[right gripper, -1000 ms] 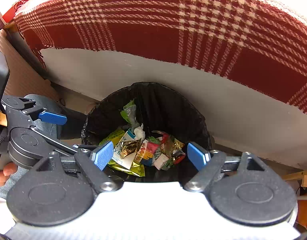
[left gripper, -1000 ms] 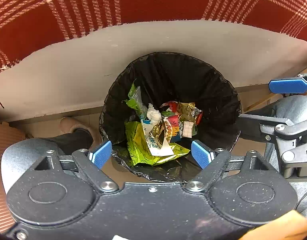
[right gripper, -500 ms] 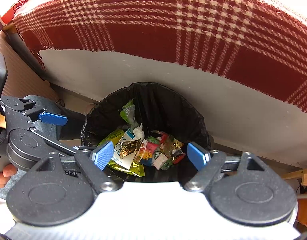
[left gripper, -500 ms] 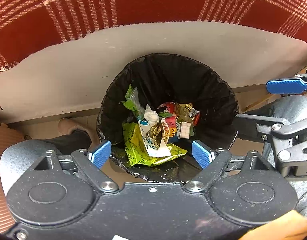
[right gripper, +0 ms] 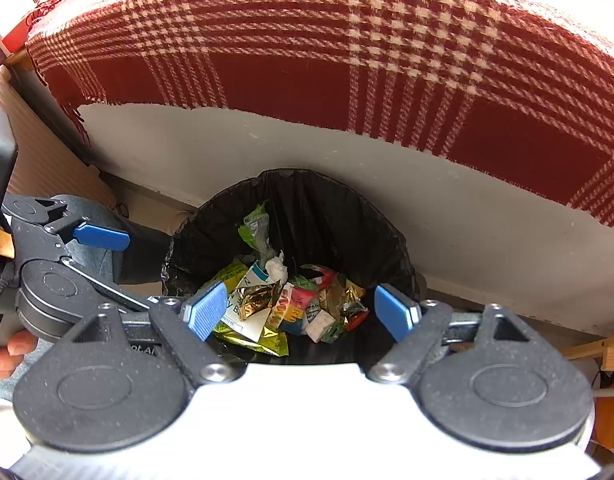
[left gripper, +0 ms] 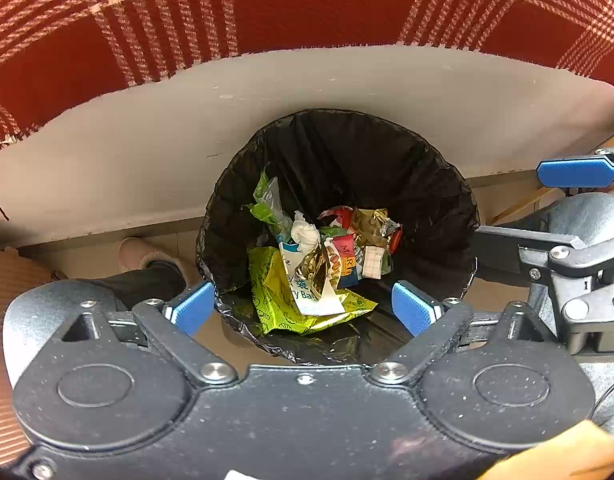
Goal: Collect trash
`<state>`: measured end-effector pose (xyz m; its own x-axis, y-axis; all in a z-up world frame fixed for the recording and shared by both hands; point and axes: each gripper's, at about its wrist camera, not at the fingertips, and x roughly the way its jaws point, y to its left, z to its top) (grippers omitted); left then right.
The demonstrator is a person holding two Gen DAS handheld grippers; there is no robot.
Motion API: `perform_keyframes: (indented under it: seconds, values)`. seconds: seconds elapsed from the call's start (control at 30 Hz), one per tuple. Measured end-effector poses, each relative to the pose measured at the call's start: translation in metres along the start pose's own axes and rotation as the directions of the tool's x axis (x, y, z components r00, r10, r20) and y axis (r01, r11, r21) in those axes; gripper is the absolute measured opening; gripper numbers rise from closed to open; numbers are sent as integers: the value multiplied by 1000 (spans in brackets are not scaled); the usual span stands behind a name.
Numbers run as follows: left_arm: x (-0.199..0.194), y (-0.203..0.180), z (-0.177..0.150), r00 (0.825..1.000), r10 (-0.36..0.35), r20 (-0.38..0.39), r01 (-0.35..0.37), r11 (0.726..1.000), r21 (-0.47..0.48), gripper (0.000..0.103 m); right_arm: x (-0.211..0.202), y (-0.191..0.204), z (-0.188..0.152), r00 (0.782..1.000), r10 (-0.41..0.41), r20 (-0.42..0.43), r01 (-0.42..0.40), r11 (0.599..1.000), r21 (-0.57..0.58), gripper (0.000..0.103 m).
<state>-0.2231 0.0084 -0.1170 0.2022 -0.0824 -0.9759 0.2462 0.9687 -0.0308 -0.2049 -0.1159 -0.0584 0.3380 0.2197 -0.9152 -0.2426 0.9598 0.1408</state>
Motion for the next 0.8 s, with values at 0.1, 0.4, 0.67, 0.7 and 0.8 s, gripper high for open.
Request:
perform_keyframes:
  seconds: [0.1,0.4,0.67,0.7,0.8]
  values:
    - [0,-1,0,1000,1,0,-1,1000,0,98,0,0,0,1000,-1,0,1,1000,1,88]
    - [0,6,3,1000,-26,9,26,999,-34,101,-2,1,-1,1000,-5,3,5,1000,-5,88]
    - [-1,5,5,999,-30,22,31,999,-42,102,-3,2,-3,1000,-11,7,11,1000,-6,88]
    - [-1,5,5,999,-31,24,32,999,-40,102,-3,2,-3,1000,-12,7,12,1000,-5,88]
    - [-1,4,6,999,-33,25,34,999,-41,102,-4,2,-3,1000,-16,11,16,1000,-4,88]
